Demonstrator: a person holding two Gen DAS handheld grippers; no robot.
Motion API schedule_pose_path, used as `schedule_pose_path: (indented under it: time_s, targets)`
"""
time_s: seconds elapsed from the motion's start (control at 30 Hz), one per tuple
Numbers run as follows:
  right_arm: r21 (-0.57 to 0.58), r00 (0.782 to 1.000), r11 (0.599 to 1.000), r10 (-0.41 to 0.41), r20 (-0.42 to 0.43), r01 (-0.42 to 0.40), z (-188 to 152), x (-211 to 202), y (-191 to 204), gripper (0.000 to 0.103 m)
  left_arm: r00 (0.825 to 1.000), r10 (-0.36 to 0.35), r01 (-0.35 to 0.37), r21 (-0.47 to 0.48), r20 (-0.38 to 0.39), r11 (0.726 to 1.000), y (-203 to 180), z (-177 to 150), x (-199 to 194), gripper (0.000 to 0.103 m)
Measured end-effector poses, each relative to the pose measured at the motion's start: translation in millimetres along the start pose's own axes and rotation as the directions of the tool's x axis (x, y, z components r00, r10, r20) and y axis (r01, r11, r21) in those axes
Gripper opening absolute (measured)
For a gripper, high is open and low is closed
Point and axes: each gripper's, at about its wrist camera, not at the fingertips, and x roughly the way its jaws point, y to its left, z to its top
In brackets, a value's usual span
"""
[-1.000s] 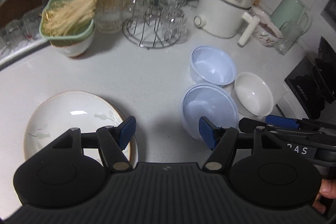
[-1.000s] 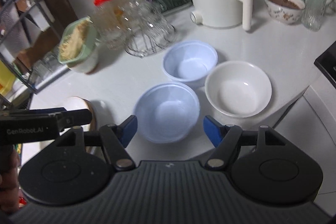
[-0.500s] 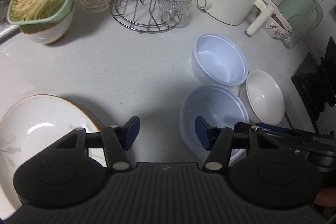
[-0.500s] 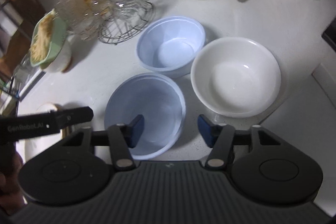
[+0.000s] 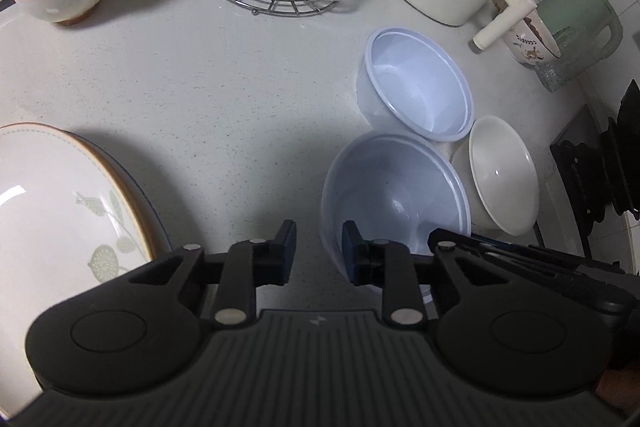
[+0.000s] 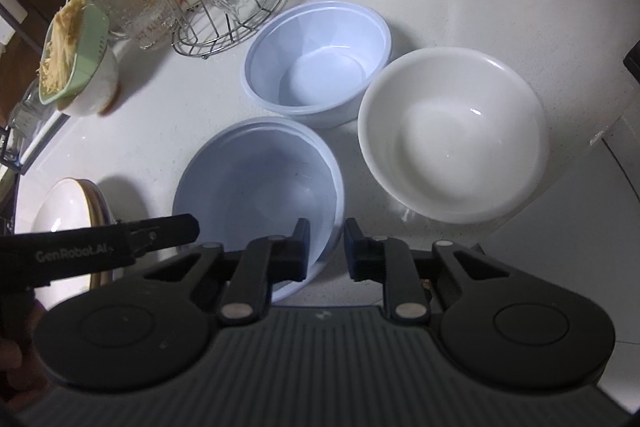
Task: Organize plates and bowls
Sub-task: 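Close both grippers on the rim of the large light-blue bowl, then lift the light-blue bowl with both grippers and carry it over the plates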
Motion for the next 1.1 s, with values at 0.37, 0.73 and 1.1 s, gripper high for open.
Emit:
schedule_pose_path:
  time_s: [0.37,0.73,1.1]
  targets:
    - [0.008,0.998,0.999,0.046,0.035,-0.046,0,-13,-2,0.019,1.0,-0.009,0.008,0.046,0.019,0.999,-16,2,-12,0.024]
    - [0.021,0.991,0.995,0.09,0.097,-0.093,-7,-50,-5,0.019,0.995,-0.001,-0.011,0.118,0.101,0.993,-37,-14,-56,0.024]
    - [0.001,0.976,0.989,0.148,0.159,-0.15,-22,-92,1,0.019,0.991,0.0,-0.019,0.137,0.137,0.99,-45,-35,-106,0.024]
